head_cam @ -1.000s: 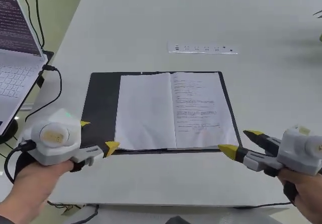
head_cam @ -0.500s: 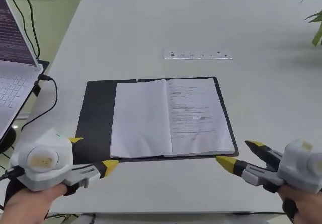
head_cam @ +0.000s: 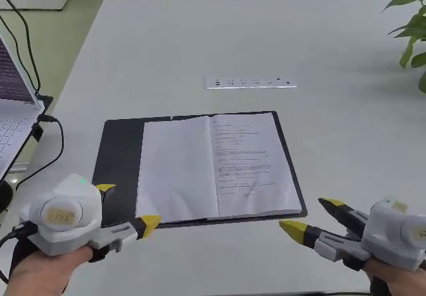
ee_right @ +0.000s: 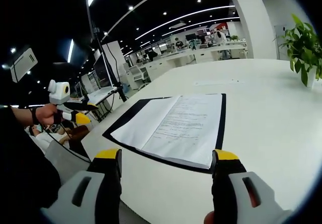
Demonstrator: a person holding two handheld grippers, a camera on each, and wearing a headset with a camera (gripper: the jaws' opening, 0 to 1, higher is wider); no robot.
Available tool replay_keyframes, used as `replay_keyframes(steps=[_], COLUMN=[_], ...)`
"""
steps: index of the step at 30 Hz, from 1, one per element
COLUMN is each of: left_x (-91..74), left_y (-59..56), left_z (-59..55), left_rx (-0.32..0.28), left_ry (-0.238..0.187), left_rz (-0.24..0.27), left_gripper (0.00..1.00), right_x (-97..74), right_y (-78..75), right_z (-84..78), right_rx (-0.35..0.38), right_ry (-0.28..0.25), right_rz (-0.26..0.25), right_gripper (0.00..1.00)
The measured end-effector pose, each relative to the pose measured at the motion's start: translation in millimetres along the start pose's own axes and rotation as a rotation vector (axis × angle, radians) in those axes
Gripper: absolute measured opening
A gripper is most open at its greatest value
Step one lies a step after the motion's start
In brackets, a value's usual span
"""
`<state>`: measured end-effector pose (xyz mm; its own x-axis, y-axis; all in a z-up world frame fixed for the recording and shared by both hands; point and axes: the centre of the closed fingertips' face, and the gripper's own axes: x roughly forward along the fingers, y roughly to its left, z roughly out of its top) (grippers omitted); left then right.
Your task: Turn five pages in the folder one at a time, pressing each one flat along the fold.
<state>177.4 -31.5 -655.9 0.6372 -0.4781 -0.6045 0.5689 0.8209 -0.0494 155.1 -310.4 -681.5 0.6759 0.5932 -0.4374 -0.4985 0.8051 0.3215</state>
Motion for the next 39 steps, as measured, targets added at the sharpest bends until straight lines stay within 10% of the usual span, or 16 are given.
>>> replay_keyframes(steps=[39], left_x=[110.5], left_y=[-106.0], left_z=[64.8], left_rx=[0.182], left_ry=[0.010], left_rz=[-0.255], left_gripper=[0.64], right_x=[-15.5], right_y=[-5.6], right_z=[-11.9], right_rx=[0.022], right_ry=[0.010], right_rz=[0.006], right_gripper=[0.76])
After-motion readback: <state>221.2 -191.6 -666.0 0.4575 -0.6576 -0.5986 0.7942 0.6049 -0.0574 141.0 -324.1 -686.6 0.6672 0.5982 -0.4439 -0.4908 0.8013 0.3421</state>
